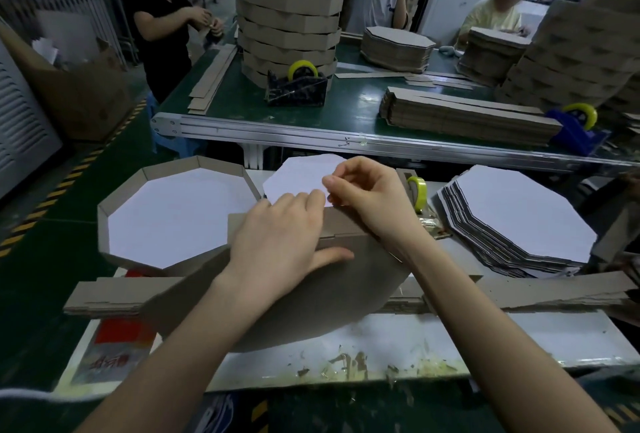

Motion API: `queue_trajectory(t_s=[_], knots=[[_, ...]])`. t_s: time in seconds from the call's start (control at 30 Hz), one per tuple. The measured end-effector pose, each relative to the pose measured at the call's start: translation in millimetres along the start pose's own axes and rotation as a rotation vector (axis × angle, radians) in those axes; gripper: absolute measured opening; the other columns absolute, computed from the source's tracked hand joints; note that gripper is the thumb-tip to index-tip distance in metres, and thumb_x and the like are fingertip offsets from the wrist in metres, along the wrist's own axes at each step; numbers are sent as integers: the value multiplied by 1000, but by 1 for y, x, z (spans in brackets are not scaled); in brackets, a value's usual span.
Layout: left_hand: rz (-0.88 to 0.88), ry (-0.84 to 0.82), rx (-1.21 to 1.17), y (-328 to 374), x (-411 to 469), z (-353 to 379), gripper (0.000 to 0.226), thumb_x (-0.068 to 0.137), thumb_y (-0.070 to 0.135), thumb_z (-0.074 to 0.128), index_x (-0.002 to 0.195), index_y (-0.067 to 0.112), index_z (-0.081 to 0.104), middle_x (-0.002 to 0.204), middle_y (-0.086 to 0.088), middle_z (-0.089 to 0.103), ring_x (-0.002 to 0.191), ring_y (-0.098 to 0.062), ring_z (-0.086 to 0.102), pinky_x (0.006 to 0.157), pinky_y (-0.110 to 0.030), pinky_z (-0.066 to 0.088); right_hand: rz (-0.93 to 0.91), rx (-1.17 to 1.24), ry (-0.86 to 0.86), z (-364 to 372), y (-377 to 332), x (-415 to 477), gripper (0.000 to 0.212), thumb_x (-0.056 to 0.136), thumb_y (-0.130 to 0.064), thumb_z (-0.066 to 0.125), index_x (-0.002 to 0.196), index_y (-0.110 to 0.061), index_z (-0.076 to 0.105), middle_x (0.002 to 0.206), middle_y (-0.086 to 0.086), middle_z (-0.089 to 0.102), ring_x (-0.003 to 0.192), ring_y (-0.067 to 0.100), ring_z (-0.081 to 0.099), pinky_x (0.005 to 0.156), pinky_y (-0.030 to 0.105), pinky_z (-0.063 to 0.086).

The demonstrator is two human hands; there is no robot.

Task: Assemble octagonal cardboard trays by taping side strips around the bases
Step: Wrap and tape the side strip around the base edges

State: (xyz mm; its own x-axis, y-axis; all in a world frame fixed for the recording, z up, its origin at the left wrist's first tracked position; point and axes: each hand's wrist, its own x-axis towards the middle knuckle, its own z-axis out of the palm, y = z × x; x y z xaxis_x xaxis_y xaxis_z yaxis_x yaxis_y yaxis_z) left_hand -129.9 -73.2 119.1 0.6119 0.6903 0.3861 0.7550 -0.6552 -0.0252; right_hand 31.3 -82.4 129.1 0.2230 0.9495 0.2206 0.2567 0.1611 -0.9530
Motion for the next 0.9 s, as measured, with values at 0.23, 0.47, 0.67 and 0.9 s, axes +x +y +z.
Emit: queue_trajectory(t_s=[0.23,0.47,0.67,0.9], knots=[[46,58,7,-5,-2,-2,65,71,87,37,93,28,54,79,12,62,69,-12,59,55,-24,32,-13,115,192,-43,-3,26,19,99,-4,55,103,-11,72,67,-2,67,64,12,63,65,20,51],[-20,-19,-23,-3,3,-3,67,69,89,32,101,32,47,89,12,60,81,-13,57,59,-27,27,147,67,285,-71,13,36,9,85,-15,77,90,-10,71,62,-5,58,58,4,57,60,14,49],[-2,-46,-82,1,4,-3,77,67,92,21,105,31,48,92,11,64,83,-16,61,61,-34,51,201,-177,322,-90,29,34,33,97,-36,60,82,-8,71,50,-6,44,51,10,37,45,15,34],[-27,-46,-213,17,12,-4,80,67,93,22,110,32,49,98,10,66,87,-17,61,65,-38,53,403,-215,374,-117,48,47,49,106,-44,35,65,-17,41,46,-4,34,39,11,28,43,22,23]])
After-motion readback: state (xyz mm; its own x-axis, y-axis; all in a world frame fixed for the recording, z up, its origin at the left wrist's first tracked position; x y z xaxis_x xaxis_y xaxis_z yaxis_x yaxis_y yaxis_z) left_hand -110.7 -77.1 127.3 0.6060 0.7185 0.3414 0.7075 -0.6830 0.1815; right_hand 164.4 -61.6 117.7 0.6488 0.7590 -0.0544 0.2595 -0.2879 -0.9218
